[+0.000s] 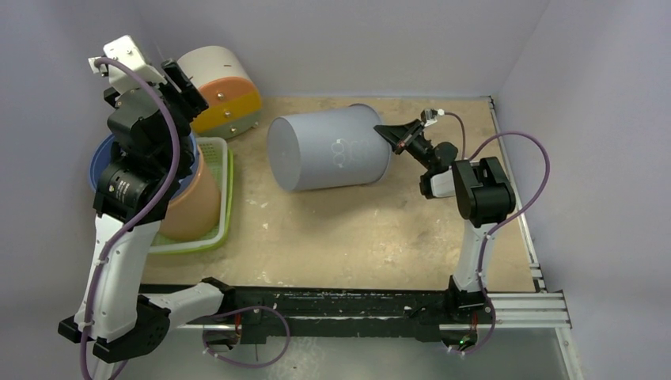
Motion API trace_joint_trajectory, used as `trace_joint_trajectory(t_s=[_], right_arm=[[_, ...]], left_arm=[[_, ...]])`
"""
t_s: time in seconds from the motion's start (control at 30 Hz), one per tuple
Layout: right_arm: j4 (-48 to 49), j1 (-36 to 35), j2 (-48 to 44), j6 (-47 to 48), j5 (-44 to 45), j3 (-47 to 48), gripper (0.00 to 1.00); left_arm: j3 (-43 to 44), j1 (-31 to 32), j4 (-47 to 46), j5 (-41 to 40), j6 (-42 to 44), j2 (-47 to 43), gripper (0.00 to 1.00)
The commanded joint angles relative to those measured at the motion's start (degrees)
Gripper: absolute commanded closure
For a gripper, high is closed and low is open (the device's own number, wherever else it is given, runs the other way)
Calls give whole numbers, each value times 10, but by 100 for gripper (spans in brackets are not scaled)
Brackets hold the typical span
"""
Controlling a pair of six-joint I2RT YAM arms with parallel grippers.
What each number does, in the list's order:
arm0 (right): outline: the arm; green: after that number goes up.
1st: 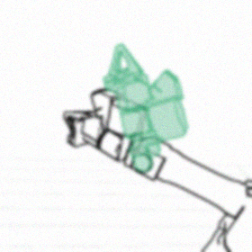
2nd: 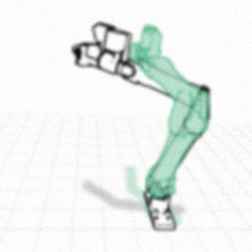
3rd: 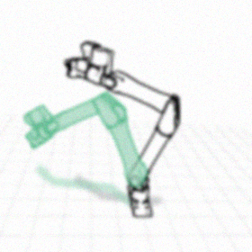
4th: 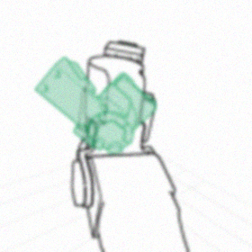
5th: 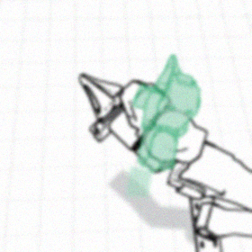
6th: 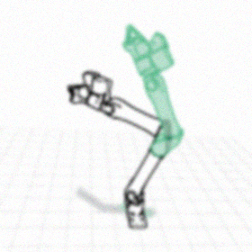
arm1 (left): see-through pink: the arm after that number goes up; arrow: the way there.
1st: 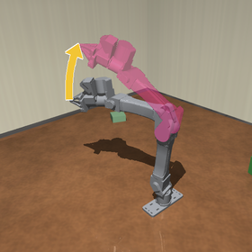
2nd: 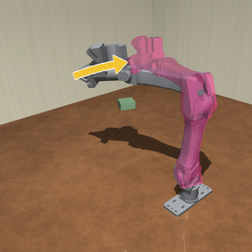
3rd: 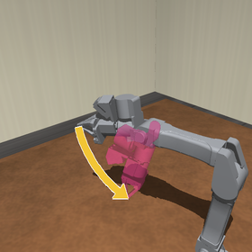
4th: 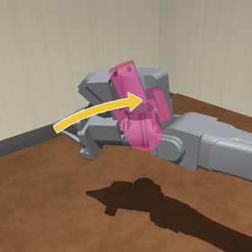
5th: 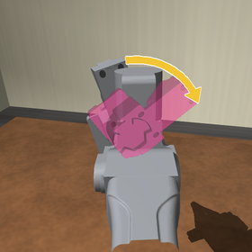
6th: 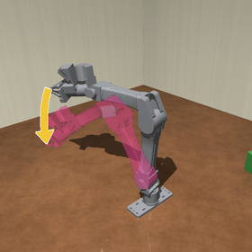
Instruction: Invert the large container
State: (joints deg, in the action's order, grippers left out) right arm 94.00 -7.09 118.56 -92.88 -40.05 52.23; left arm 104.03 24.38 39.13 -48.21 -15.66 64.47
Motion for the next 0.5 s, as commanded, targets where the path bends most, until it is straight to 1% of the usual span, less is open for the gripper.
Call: trace_joint_trajectory(t_s=[0.0, 0.3, 0.47], right_arm=[[228, 14, 47, 24, -81, -32, 100], [229, 109, 84, 61, -92, -87, 100], [227, 138, 85, 65, -96, -93, 100]], left_arm=[[15, 0, 2, 2, 2, 5, 35], [-17, 0, -13, 4, -1, -1, 35], [-26, 0, -21, 8, -3, 2, 34]])
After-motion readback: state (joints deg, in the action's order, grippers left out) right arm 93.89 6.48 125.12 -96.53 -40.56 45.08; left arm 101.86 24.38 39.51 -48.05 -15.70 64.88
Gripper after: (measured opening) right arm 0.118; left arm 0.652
